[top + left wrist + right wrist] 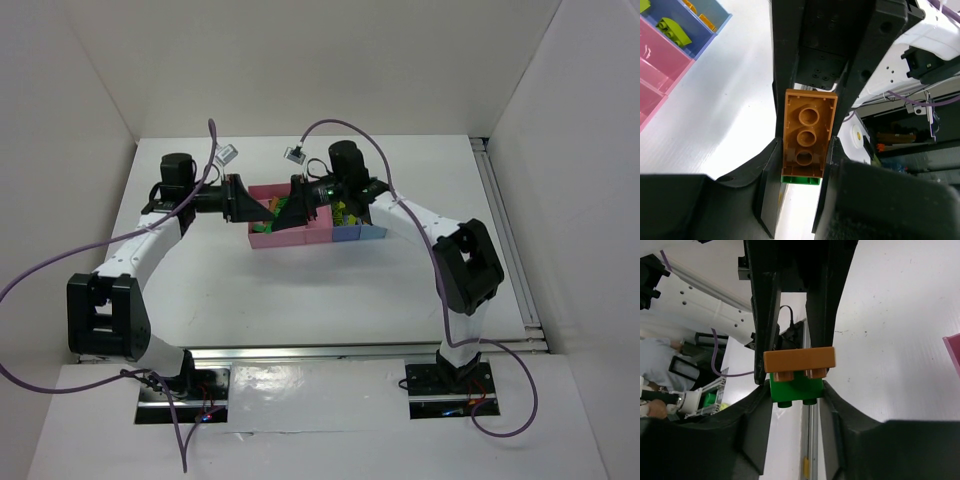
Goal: Sort the legos into containers by color
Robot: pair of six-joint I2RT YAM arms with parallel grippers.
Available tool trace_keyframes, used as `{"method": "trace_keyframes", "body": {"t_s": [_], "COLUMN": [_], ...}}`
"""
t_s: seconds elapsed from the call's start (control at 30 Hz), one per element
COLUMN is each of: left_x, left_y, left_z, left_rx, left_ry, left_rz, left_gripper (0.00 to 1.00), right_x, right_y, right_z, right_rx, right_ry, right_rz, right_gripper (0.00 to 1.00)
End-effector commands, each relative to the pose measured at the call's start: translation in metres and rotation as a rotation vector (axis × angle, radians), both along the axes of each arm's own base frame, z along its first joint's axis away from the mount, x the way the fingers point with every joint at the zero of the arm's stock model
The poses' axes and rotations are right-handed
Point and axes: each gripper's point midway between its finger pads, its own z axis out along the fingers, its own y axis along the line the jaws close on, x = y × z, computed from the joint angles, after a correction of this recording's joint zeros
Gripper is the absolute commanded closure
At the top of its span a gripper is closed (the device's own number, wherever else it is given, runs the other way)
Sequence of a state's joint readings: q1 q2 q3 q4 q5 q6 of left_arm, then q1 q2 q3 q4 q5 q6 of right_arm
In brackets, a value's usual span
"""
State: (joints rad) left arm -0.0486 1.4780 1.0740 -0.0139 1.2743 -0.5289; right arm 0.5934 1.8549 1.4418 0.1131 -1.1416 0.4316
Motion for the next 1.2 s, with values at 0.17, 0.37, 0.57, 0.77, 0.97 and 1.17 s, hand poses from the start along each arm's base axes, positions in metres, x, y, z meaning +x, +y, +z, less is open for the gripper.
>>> {"method": "trace_keyframes", "body": {"t_s": [0.17,0.37,0.57,0.77,0.97,1.17], "left_x": [0.0,0.007,0.011,0.016,0.027,0.057], "left_y": [-0.005,0.002,0.009,0.015,0.031,0.065], "left_z": [0.012,0.013,0.015,0.015,0.014,-0.003], "left_rx": [-0.011,0.001,0.004,0.007,0.033,0.189], "left_ry": [-0.07,-0.081,-0.081,-0.072,-0.054,0.048], "left_rz": [-0.041,-0.004,0.027,0.054,0.152,0.491], "left_gripper": [1.0,1.0,1.0,1.0,1.0,1.0], "right_x": [0.0,-0.002,0.003,0.017,0.048,0.12], "right_y": [0.006,-0.005,-0.018,-0.028,-0.032,-0.034], "right_z": [0.015,-0.01,-0.015,-0.021,-0.039,-0.052], "right_rx": [0.048,-0.013,-0.036,-0.06,-0.16,-0.282], "right_ry": [-0.049,0.006,0.016,0.018,0.023,-0.001], "right_rz": [-0.005,-0.05,-0.116,-0.171,-0.324,-0.655], "right_gripper": [0.84,0.91,0.93,0.94,0.94,0.94]}}
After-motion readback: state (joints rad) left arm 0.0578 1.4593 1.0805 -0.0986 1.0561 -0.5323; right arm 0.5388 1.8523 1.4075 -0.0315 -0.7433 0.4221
